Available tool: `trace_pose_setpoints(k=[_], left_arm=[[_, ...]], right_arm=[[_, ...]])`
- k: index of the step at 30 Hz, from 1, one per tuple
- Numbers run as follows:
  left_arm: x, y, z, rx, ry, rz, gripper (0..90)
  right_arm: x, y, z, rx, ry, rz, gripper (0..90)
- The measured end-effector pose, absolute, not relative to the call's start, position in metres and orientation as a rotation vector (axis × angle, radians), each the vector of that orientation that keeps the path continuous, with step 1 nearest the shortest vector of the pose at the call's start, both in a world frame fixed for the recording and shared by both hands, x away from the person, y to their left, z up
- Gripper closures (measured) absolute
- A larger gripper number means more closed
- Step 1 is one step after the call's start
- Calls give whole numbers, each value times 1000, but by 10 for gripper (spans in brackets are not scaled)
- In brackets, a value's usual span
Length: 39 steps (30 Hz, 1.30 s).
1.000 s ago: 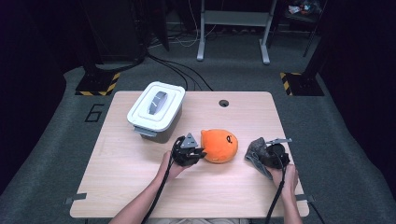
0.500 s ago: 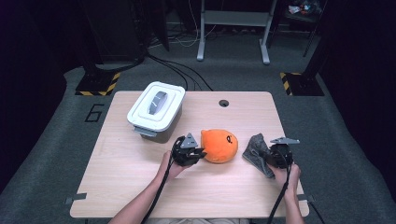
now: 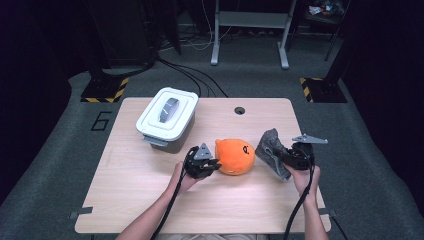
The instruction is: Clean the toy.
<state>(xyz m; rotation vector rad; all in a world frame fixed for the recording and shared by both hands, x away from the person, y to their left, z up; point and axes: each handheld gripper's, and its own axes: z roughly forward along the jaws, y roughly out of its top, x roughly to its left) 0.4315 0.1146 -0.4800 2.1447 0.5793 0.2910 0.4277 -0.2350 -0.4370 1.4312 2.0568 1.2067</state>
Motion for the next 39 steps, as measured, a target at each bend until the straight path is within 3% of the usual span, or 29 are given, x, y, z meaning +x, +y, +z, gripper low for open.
trace_pose_setpoints(k=[19, 27, 29, 31, 34, 39], left_arm=[[432, 113, -480, 2144, 556, 296, 764], [432, 114, -480, 2138, 569, 301, 750], [432, 115, -481, 2120, 592, 287, 667], [433, 114, -481, 2105, 610, 297, 502], [433, 110, -482, 2111, 616, 321, 471], [432, 106, -482, 2118, 586, 324, 651]], right_arm=[[458, -146, -397, 1240, 2216, 1350, 711], [476, -127, -419, 1306, 2314, 1267, 711], [477, -128, -429, 1325, 2305, 1272, 712], [476, -130, -430, 1332, 2300, 1274, 713], [474, -130, -431, 1311, 2305, 1266, 713], [471, -128, -428, 1313, 2294, 1250, 712]])
